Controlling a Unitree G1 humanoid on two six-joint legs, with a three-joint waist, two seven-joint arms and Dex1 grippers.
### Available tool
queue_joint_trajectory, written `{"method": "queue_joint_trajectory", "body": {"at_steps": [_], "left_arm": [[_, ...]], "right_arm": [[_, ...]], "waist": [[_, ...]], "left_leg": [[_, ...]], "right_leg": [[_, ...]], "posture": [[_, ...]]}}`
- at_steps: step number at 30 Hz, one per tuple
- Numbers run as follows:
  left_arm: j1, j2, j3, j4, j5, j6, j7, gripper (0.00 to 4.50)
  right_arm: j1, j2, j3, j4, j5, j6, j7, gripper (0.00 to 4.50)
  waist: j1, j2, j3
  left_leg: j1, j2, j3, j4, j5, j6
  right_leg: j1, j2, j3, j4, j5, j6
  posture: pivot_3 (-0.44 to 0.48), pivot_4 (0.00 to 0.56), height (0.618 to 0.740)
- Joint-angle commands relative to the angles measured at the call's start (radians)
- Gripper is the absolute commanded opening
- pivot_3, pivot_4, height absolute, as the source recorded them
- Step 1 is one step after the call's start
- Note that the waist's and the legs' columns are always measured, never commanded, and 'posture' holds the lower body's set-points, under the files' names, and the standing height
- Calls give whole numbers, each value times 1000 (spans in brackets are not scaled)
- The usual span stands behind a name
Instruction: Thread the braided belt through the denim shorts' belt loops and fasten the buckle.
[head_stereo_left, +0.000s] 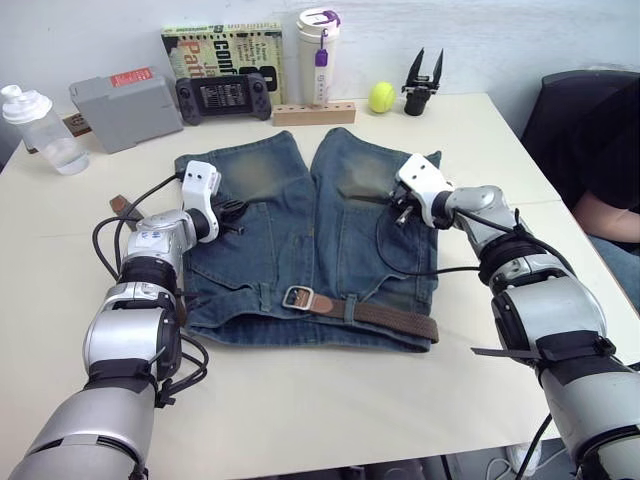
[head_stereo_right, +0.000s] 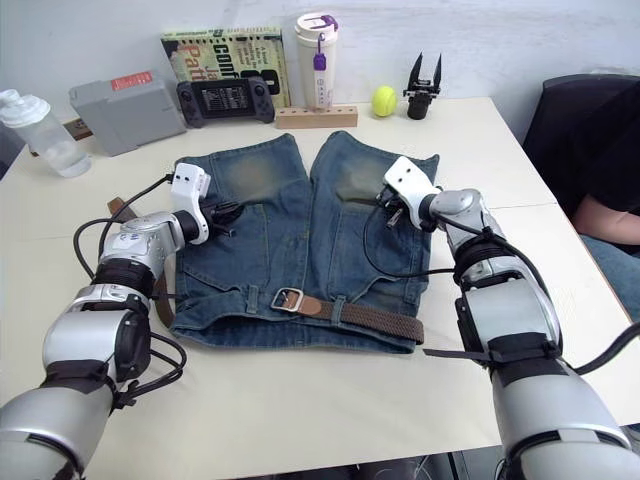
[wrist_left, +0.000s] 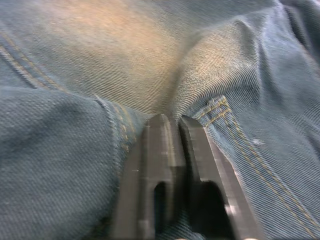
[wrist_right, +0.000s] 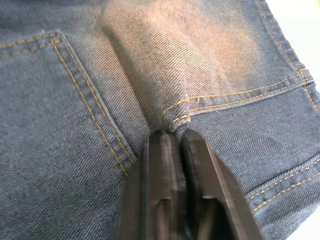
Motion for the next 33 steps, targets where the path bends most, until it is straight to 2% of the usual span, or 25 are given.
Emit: {"method": "queue_joint_trajectory", "body": {"at_steps": [1, 5, 6, 9, 11, 17, 18, 19, 20, 22, 23, 27, 33], "left_arm": [[10, 45, 6, -84, -18, 51, -73, 2281], [49, 129, 33, -293, -71, 175, -162, 4050], [80, 160, 30, -383, -97, 225, -220, 4432], [210, 254, 18, -663, -182, 351, -363, 4432], [292, 303, 41, -805, -237, 407, -406, 4432], [556, 431, 163, -1014, -322, 466, -447, 4432], [603, 451, 188, -1033, -332, 472, -449, 4432], [650, 464, 225, -1042, -341, 490, -435, 4432], [683, 472, 250, -1049, -350, 503, -423, 4432], [732, 480, 293, -1054, -361, 561, -373, 4432], [754, 472, 327, -1059, -372, 603, -336, 4432], [774, 404, 488, -1065, -430, 755, -166, 4432], [705, 301, 628, -1036, -321, 800, 239, 4432]], "right_arm": [[-29, -58, -63, -51, 50, 8, 104, 2392], [-11, -133, -110, -172, 98, -5, 221, 4348], [11, -149, -127, -236, 130, 38, 272, 4500], [127, -188, -163, -478, 217, 178, 367, 4500], [235, -216, -177, -673, 262, 289, 391, 4500], [531, -297, -220, -1082, 325, 511, 357, 4500], [567, -302, -226, -1131, 335, 530, 345, 4500], [592, -299, -233, -1177, 352, 568, 328, 4500], [609, -298, -238, -1210, 365, 598, 314, 4500], [621, -297, -242, -1264, 395, 655, 305, 4500], [626, -305, -230, -1294, 406, 674, 314, 4500], [649, -341, -190, -1415, 443, 681, 367, 4500], [624, -393, -169, -1517, 568, 751, 479, 4500]], "waist": [[0, 0, 0], [-3, 0, 5], [-5, 0, 5], [-7, 0, 5], [-4, 0, 5], [6, 1, 5], [-4, 5, 7], [-19, 6, 8], [-28, 8, 9], [-23, 9, 11], [-9, 10, 13], [36, 11, 13], [54, 7, 15]], "left_leg": [[0, 0, 0, 0, 0, 0], [-1, 0, 1, 0, 0, 0], [-2, 0, 1, 0, 0, 0], [-2, 1, 3, -2, 0, -1], [-2, 1, 2, -4, 1, -1], [-3, 1, 1, -3, 2, -2], [-4, -2, -3, -5, 2, -1], [-2, -10, -20, -12, 6, 2], [0, -22, -40, -23, 11, 8], [0, -38, -69, -42, 29, 8], [0, -36, -67, -40, 33, 1], [0, -35, -67, -42, 34, 0], [0, -36, -64, -41, 32, 2]], "right_leg": [[0, 0, 0, 0, 0, 0], [-3, 0, 1, 1, 0, 0], [-5, 0, 1, 1, 0, 0], [-7, 1, 2, 2, 0, 0], [-7, 1, 5, 3, 0, 0], [-7, -1, 5, 1, 0, 0], [-2, -2, 2, 0, 0, 0], [9, -8, -12, -6, 0, 0], [22, -18, -36, -14, 0, 1], [36, -30, -65, -20, 1, 1], [31, -27, -57, -23, 0, 2], [30, -27, -54, -22, 0, 2], [31, -28, -53, -26, 1, 4]], "posture": [[0, 150, 709], [0, 150, 709], [0, 150, 709], [0, 150, 709], [0, 150, 709], [0, 150, 710], [0, 150, 711], [0, 150, 712], [0, 150, 713], [0, 150, 713], [0, 150, 713], [0, 150, 713], [0, 150, 713]]}}
